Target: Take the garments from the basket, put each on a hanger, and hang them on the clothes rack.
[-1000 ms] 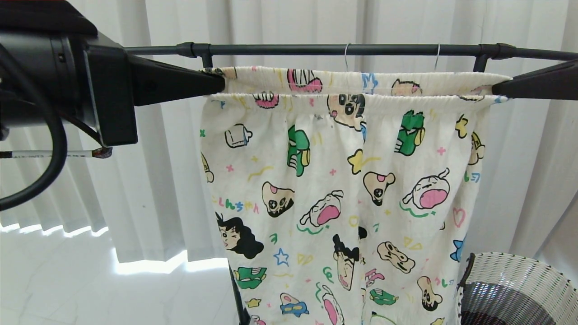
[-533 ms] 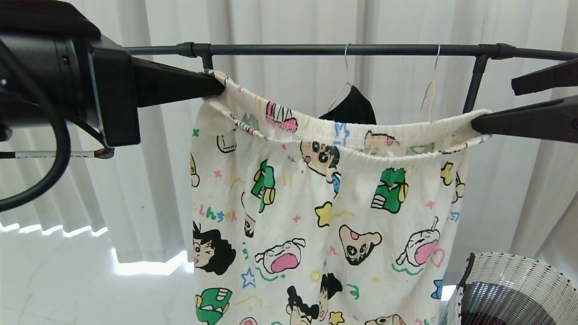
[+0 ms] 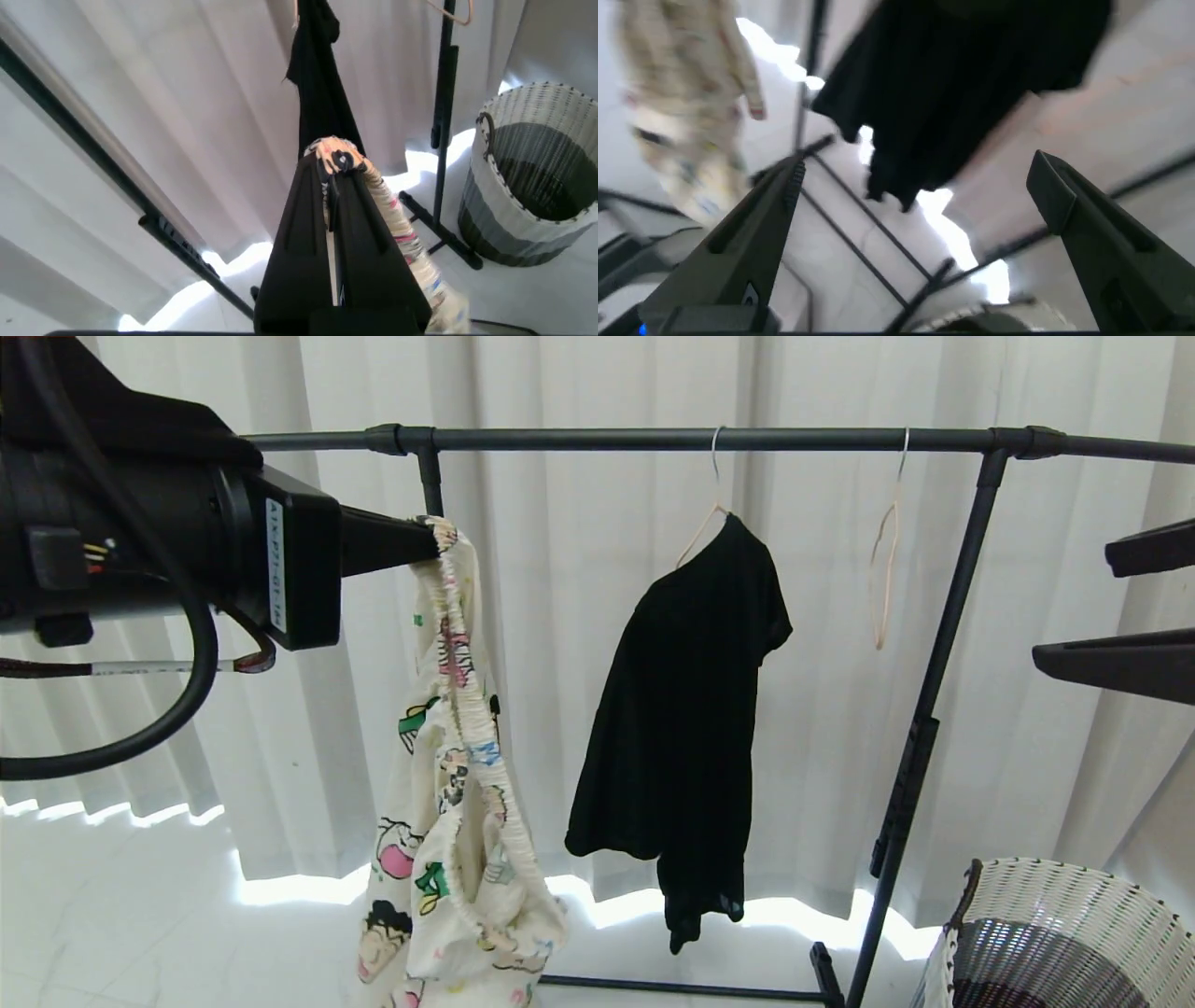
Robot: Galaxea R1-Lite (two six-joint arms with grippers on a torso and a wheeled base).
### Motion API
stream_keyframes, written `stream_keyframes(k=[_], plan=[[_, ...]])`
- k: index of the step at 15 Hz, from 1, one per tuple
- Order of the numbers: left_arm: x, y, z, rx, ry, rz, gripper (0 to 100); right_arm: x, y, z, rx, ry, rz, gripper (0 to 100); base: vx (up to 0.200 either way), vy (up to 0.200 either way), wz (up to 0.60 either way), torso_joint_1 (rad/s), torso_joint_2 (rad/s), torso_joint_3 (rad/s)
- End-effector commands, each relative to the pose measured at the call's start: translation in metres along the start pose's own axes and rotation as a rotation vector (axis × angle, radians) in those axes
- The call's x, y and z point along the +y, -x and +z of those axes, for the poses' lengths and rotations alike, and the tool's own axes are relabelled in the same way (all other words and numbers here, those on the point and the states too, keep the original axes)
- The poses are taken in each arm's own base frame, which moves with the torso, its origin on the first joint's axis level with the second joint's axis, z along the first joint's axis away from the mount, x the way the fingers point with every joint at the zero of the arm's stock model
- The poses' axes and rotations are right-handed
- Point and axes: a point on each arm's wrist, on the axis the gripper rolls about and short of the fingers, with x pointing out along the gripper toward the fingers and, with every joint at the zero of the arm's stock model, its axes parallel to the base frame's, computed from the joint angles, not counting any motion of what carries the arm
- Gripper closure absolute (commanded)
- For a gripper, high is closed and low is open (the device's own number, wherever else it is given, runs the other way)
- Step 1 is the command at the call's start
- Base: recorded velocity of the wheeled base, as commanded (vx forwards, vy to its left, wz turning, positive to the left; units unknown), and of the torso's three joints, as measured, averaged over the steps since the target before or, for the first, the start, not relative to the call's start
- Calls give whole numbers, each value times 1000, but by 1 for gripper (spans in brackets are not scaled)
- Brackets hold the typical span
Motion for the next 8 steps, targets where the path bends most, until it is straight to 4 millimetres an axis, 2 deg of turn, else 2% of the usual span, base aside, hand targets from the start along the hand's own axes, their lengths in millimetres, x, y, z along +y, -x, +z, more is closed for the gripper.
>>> stream_keyframes(k=[1, 4, 7, 8], plan=[[2, 6, -6, 10, 4, 13, 100, -14, -5, -9, 83, -23, -178, 0, 0, 0, 0, 0, 0, 0], [1, 21, -23, 35, 2, 24, 100, -38, -6, -37, 341, -73, -358, 0, 0, 0, 0, 0, 0, 0], [0, 30, -33, 47, 3, 26, 100, -45, -16, -58, 445, -85, -460, 0, 0, 0, 0, 0, 0, 0], [-1, 33, -35, 47, 3, 26, 100, -45, -25, -72, 475, -63, -549, 0, 0, 0, 0, 0, 0, 0]])
